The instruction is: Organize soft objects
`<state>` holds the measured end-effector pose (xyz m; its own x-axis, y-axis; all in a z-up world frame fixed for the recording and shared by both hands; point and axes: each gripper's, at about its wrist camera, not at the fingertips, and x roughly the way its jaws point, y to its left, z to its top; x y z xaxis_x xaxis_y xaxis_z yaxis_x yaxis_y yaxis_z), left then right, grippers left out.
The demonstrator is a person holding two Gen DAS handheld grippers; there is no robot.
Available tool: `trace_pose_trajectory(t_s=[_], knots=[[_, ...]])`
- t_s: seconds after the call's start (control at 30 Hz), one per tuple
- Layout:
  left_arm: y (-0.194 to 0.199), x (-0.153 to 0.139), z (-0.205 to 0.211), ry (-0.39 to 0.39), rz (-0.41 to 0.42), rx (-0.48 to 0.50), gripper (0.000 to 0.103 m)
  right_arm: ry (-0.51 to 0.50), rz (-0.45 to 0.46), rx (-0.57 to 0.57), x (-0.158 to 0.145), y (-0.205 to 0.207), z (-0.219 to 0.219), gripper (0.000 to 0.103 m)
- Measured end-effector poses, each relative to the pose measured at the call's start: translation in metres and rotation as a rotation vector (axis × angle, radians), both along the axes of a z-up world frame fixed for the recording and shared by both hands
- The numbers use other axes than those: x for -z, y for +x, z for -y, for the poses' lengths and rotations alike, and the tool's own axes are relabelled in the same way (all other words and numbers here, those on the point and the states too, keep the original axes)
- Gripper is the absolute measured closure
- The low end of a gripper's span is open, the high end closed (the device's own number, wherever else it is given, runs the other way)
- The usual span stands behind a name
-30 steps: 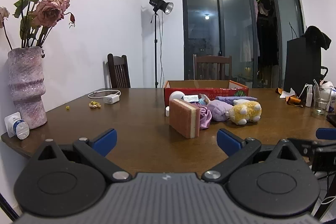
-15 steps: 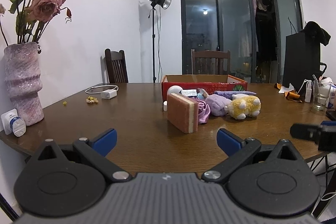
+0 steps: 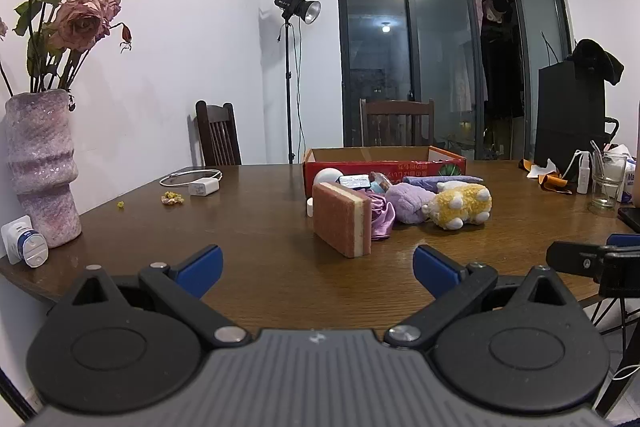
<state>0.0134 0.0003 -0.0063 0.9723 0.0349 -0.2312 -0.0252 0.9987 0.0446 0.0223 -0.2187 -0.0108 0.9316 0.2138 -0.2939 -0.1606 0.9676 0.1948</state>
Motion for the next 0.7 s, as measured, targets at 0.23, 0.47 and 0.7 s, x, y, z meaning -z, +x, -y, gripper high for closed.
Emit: trace_pose_trajectory(t_s=[0.23, 0.47, 0.7], knots=[[0.0, 0.001, 0.0, -0.002, -0.002, 0.001, 0.0, -0.02, 0.013, -0.014, 0.0, -0.003, -0.005, 0.0], [0.001, 0.002, -0.001, 0.011, 0.005, 0.0, 0.0, -0.006, -0.006, -0.018, 0.006, -0.004, -0.004, 0.0], [0.009, 0.004, -0.004, 0.004, 0.002, -0.009, 0.0, 0.004, -0.027, -0.031, 0.012, -0.002, -0.005, 0.0]])
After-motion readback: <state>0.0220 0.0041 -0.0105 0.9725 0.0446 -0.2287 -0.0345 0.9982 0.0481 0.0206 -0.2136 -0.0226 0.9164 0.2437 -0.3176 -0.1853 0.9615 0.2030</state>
